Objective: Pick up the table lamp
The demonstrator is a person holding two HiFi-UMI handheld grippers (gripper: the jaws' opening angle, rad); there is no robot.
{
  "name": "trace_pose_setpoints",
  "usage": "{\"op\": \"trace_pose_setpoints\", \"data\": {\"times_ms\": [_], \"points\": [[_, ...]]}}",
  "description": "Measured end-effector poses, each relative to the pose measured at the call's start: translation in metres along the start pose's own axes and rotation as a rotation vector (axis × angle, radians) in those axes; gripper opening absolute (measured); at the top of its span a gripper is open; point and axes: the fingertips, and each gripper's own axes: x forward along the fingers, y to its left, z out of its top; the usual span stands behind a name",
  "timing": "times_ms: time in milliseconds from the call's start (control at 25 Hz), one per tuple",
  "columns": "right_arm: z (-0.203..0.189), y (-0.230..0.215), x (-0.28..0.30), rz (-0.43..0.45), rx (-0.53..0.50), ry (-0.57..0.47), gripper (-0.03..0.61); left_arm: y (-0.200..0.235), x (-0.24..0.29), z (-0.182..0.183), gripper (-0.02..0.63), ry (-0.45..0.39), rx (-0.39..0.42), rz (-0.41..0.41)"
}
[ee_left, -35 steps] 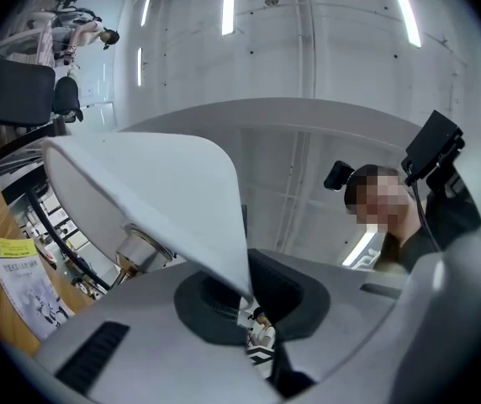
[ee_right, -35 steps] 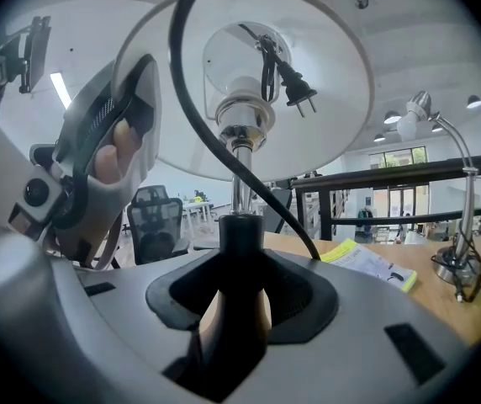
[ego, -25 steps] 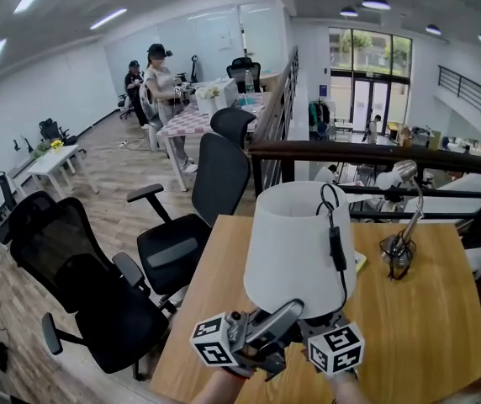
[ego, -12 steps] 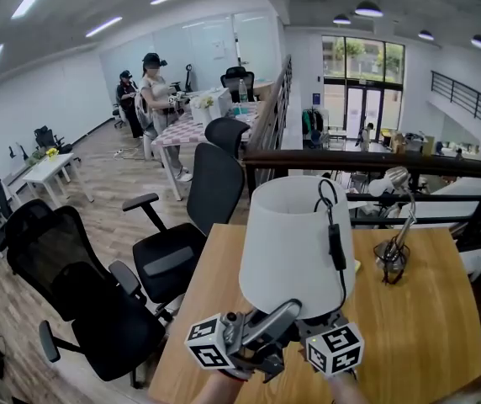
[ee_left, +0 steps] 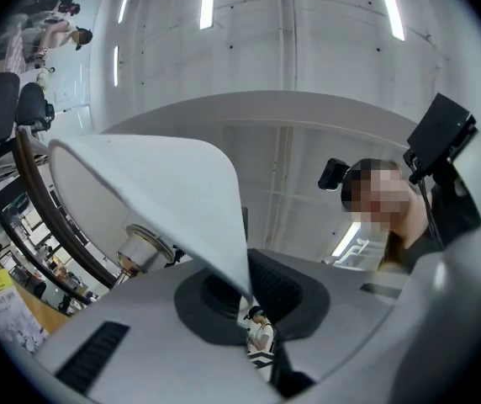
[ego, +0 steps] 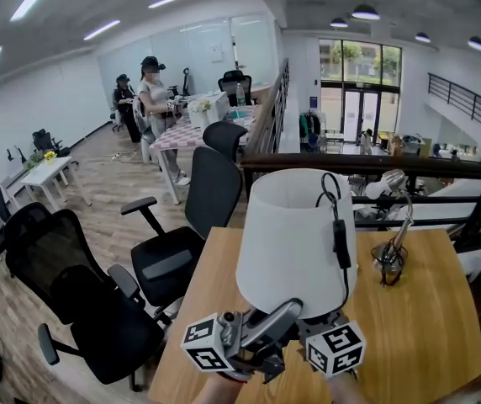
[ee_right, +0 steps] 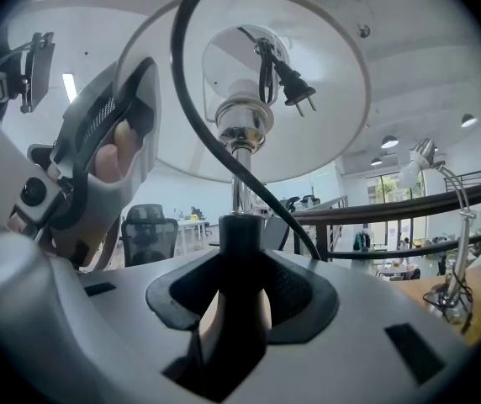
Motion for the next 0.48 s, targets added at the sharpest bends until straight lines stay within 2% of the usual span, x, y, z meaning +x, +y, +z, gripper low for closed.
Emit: {"op": "trace_pose_setpoints", "data": {"times_ms": [480], "points": [[0.016,0.005,0.001,0.006,-0.011,-0.031,0.153,-0.009,0.006,0.009,0.011,0.015,0.037,-0.013]]}}
